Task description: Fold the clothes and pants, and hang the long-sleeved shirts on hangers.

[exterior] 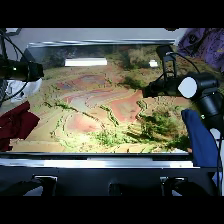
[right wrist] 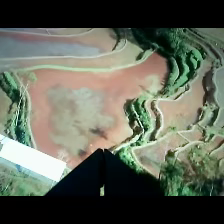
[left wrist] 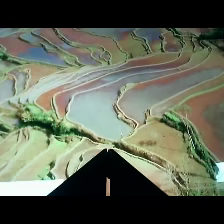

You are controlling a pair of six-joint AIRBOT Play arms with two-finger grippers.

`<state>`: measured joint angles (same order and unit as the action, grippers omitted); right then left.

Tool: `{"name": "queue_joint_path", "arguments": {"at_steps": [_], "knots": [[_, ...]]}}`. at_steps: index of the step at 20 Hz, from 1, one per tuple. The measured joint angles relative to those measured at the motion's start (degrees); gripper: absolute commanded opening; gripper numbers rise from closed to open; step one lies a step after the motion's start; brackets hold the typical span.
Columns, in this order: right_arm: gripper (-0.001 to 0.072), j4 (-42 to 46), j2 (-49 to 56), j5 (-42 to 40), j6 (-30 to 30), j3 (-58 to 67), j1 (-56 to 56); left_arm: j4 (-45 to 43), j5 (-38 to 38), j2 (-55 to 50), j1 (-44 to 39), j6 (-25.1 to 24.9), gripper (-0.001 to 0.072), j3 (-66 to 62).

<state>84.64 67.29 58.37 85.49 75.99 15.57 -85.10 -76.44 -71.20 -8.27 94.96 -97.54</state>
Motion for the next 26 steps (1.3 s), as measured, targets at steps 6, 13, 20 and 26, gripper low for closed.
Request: {"name": "queue_joint_path", "arguments": {"at_steps": [6,13,20,26], "knots": [[0.0028,0.00,0.00,0.00,-0.02,0.00,0.00,0.00,0.00,0.00,0.00,0.00,0.0019,0.00],[0.0028,0.00,0.00,0.00,0.00,0.00,0.00,0.00,0.04,0.00,0.00,-0.02,0.0021,0.02],[0.0028,-0.02,0.00,0.00,-0.02,0.00,0.00,-1.60,-1.73,-1.75,0.02,6.16,0.0713,0.09],[0.0028,-0.04,0.00,0.28,0.00,0.00,0.00,-16.15,-5.22,-3.85,3.91,14.19,0.0714,6.86]]}}
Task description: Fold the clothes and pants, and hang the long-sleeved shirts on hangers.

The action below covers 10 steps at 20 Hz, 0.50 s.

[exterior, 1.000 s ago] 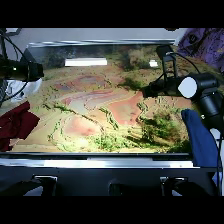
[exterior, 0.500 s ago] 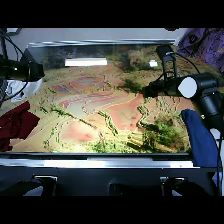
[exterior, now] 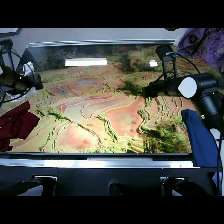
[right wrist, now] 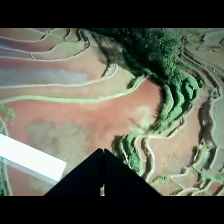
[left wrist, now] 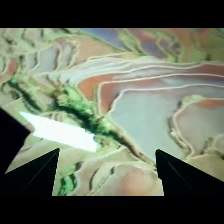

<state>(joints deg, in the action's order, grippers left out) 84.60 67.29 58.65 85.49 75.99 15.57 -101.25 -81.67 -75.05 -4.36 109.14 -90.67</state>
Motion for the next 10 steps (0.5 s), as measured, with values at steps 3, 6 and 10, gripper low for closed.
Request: {"name": "queue_joint_path", "arguments": {"at_steps": [3,6,10], "knots": [[0.0028,0.00,0.00,0.98,-0.02,0.00,0.00,-2.34,1.90,1.95,7.72,1.86,0.0713,10.56],[0.0028,0.02,0.00,2.12,0.00,0.00,0.00,0.79,8.09,3.39,16.44,1.55,0.0714,20.31],[0.0028,0.04,0.00,3.28,-0.02,0.02,0.00,2.47,17.53,2.84,24.63,0.76,0.0713,27.50]]}}
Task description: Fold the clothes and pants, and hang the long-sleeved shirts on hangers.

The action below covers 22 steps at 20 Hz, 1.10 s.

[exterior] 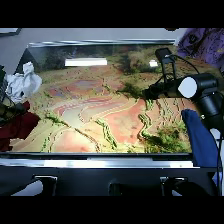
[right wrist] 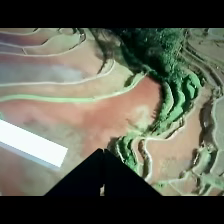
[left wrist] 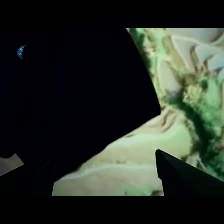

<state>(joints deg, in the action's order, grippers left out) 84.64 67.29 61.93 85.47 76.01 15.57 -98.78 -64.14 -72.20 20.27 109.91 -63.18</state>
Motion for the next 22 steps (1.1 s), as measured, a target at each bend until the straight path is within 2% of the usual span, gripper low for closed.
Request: {"name": "queue_joint_path", "arguments": {"at_steps": [10,11,12,13,14,15,18,20,22], "knots": [[0.0033,-0.02,0.00,2.64,0.02,0.00,0.00,-5.14,11.13,-8.15,9.33,-0.44,0.0713,3.06],[0.0062,-0.02,0.00,3.04,0.02,0.00,0.00,-5.11,11.56,-9.33,9.62,-0.42,0.0709,3.08],[0.0088,-0.02,0.00,3.28,0.02,0.00,0.00,-4.81,11.80,-10.43,9.81,-0.61,0.0584,3.10],[0.0088,-0.02,0.00,3.56,0.00,0.00,0.00,-4.07,11.82,-11.26,9.92,-1.33,0.0258,3.15],[0.0088,-0.02,0.00,3.67,0.00,0.00,0.00,-2.71,11.69,-11.85,9.97,-2.21,0.0048,3.15],[0.0088,-0.02,0.00,3.67,0.00,0.00,0.00,-1.40,11.28,-12.22,9.92,-3.34,0.0018,3.15],[0.0091,-0.02,0.00,3.89,0.00,0.00,0.00,4.83,9.03,-12.04,8.79,-5.90,0.0015,3.15],[0.0196,0.00,0.00,4.04,0.04,0.00,0.00,10.03,7.54,-10.91,6.14,-7.15,0.0015,3.15],[0.0208,0.00,0.00,4.44,0.74,0.00,0.00,15.74,6.71,-9.14,0.94,-8.33,0.0015,3.15]]}}
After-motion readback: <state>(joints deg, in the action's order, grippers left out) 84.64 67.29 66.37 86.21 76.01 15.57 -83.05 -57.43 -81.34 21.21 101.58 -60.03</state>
